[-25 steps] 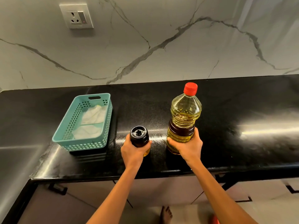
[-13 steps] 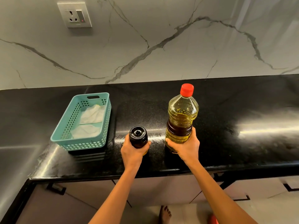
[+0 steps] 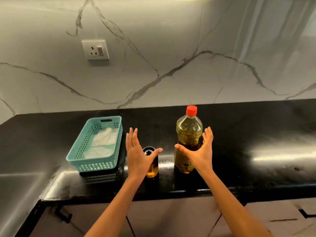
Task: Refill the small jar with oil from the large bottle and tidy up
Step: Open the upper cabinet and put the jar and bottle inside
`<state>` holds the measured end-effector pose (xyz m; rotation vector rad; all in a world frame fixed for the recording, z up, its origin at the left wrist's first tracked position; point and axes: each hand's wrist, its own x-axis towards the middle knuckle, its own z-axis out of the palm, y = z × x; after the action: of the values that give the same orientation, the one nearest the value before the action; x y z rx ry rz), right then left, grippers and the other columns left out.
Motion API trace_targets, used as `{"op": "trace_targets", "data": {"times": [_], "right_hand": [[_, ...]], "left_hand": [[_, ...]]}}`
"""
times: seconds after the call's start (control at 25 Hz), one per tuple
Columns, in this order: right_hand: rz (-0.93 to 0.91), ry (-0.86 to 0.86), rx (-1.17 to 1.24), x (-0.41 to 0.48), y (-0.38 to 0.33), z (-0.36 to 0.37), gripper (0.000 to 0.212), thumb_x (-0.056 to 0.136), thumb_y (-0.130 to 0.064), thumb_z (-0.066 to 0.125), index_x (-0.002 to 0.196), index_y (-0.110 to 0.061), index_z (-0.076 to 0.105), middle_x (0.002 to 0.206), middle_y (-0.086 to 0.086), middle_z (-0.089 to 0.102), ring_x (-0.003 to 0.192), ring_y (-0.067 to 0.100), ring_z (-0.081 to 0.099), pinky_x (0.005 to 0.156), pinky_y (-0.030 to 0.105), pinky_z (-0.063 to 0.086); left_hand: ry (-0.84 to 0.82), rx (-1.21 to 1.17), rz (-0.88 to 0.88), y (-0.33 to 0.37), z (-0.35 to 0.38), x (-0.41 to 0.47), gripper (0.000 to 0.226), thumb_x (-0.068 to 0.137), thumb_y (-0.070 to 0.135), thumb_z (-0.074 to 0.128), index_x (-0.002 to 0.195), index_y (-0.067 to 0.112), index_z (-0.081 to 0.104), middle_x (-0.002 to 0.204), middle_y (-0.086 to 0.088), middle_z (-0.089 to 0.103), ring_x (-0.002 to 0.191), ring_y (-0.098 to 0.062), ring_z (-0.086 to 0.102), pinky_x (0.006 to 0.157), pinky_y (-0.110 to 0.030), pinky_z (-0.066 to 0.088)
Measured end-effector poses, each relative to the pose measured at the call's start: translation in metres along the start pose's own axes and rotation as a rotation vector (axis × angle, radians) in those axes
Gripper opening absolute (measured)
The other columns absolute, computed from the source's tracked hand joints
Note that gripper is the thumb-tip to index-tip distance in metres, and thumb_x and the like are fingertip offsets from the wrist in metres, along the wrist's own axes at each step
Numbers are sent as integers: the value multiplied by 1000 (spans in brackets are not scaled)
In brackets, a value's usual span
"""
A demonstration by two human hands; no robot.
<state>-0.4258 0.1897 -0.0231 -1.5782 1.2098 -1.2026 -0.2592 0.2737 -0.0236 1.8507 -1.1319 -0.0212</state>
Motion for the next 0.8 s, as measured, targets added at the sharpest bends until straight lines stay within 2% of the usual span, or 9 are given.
{"op": "trace_targets", "data": {"times": [0.16,0.24,0.36,0.44,0.56,0.64,0.72,0.8], "right_hand": [[-159,45,179,16,-70,-21,99,60,-49,72,142,-27,22,150,-4,27,135,7,24,107,25,19],[-317,51,233,34,-120,-32,82,67,-47,69,137,-29,29,145,-6,34,132,5,29,106,20,22],[-549,76,240,67,-203,-52,64,75,-46,64,130,-29,35,131,-15,41,120,-3,38,92,3,28],[-631,90,215,90,-247,-63,59,77,-45,56,129,-26,37,128,-14,41,116,-2,41,87,4,33],[-520,110,278,129,-287,-76,54,85,-45,52,129,-16,42,132,1,48,119,18,48,87,22,44],[-369,128,395,156,-304,-81,48,89,-41,52,126,-11,46,125,10,54,117,27,51,80,25,47],[-190,119,604,179,-319,-87,44,91,-36,54,123,-7,49,123,16,55,115,30,53,90,31,47],[-44,86,815,202,-330,-95,44,90,-33,57,123,-5,49,126,15,55,114,27,54,99,35,43]], "left_hand": [[139,94,446,40,-29,45,100,71,43,71,146,24,6,156,1,1,144,-19,-2,112,-39,13],[241,163,627,78,-49,87,99,72,35,74,145,20,10,156,1,-1,143,-23,-2,111,-44,15],[434,203,796,155,-87,148,90,74,29,75,143,13,20,155,-5,4,143,-26,-2,111,-48,13],[530,221,861,201,-108,179,85,74,29,73,141,12,24,154,-10,11,142,-29,1,111,-47,8],[619,308,926,246,-123,213,84,70,25,77,139,9,31,152,-17,22,140,-34,10,110,-48,13],[668,363,944,264,-124,230,85,68,22,79,138,7,33,150,-18,24,140,-37,15,110,-48,16],[707,417,950,277,-121,247,86,65,21,81,137,4,36,149,-20,27,137,-41,20,108,-50,19],[732,463,949,287,-114,265,86,62,20,83,135,3,40,147,-21,31,135,-43,25,106,-52,22]]}}
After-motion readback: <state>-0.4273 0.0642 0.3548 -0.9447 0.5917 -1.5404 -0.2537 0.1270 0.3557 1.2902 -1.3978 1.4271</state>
